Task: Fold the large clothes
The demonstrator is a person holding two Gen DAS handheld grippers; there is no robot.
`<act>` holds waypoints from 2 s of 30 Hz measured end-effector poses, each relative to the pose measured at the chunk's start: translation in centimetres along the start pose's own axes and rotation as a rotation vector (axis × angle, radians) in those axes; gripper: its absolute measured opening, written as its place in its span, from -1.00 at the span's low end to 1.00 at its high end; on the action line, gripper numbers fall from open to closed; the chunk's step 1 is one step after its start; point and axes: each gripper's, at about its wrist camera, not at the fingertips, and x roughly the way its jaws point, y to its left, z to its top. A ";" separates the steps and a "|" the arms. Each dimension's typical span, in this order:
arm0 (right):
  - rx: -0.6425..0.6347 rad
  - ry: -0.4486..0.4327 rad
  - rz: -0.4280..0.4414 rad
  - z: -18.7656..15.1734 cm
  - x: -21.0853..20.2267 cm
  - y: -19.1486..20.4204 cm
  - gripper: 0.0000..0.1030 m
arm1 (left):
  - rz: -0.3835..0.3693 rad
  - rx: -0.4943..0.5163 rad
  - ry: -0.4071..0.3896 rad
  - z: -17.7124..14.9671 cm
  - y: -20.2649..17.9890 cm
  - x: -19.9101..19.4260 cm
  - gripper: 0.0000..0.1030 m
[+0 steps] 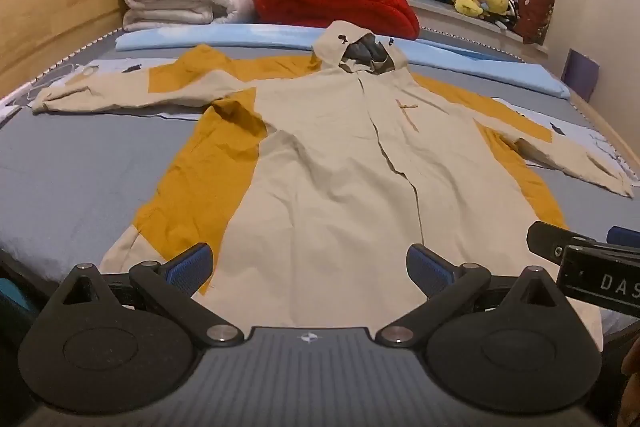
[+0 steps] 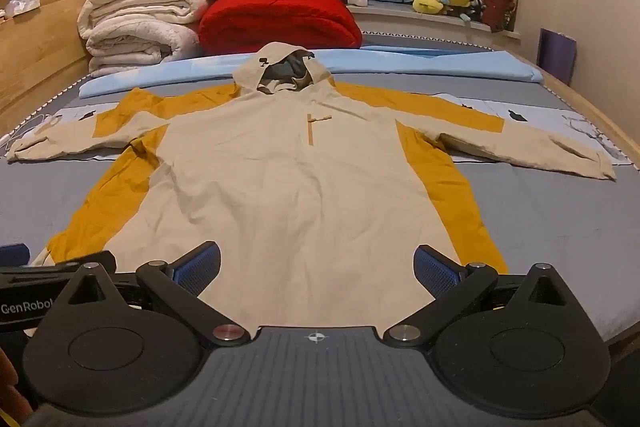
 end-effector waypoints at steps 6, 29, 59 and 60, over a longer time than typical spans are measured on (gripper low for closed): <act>0.008 0.003 -0.003 0.3 0.1 -0.3 0.98 | 0.012 0.005 0.019 0.1 0.2 0.3 0.99; -0.008 0.008 -0.003 0.3 0.4 -0.2 0.98 | 0.004 0.031 0.043 -0.2 -0.3 0.8 0.99; -0.022 0.028 -0.006 -0.1 0.9 0.0 0.98 | -0.004 0.039 0.055 -0.4 -0.4 1.1 0.99; -0.021 0.029 -0.007 -0.1 0.9 0.0 0.98 | -0.005 0.038 0.056 -0.4 -0.4 1.1 0.99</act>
